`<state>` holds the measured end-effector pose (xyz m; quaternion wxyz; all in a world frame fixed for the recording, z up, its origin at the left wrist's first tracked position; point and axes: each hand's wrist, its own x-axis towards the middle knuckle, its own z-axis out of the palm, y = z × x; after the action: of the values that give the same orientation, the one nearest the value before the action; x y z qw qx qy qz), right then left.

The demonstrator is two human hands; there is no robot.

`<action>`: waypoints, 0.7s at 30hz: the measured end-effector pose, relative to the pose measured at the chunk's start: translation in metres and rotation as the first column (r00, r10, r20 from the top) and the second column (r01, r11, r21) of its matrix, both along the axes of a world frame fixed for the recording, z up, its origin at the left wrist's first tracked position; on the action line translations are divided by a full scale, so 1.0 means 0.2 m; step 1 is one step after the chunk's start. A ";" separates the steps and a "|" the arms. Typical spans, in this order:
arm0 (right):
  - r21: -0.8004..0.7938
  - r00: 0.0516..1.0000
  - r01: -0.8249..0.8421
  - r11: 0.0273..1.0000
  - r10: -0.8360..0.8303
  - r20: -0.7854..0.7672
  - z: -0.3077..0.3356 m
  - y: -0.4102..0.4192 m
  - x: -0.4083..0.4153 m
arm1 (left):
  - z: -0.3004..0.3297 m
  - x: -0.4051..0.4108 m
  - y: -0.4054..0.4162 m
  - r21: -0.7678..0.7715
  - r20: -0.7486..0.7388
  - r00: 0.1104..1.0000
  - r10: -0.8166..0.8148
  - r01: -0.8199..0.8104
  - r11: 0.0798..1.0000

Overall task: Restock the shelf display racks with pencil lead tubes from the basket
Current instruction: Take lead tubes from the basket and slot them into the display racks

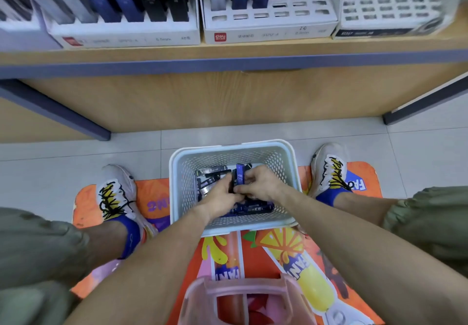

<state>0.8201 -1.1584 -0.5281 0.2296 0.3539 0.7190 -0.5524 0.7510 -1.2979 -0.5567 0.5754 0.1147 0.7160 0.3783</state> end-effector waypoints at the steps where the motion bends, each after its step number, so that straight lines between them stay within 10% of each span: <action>1: 0.026 0.999 -0.044 0.999 0.044 0.018 0.01 0.00 0.00 | 0.03 0.01 0.00 0.004 0.014 1.000 0.026 -0.026 1.000; 7: -0.042 0.994 0.034 0.999 -0.029 0.105 -0.07 -0.01 0.02 | 0.01 0.02 -0.03 -0.096 0.072 0.987 0.147 -0.139 0.986; 14: 0.154 0.758 -0.616 0.773 0.528 0.383 -0.14 -0.02 0.06 | -0.03 0.00 -0.03 -0.188 0.084 0.966 0.244 -0.225 0.956; 21: 0.029 0.658 -0.701 0.713 0.630 0.414 -0.14 -0.02 0.08 | -0.05 -0.05 -0.06 -0.242 0.080 0.961 0.266 -0.240 0.940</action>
<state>0.8358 -1.1629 -0.5567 0.5150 0.1832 0.7886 -0.2815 0.7409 -1.3097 -0.5677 0.5702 -0.0670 0.7305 0.3698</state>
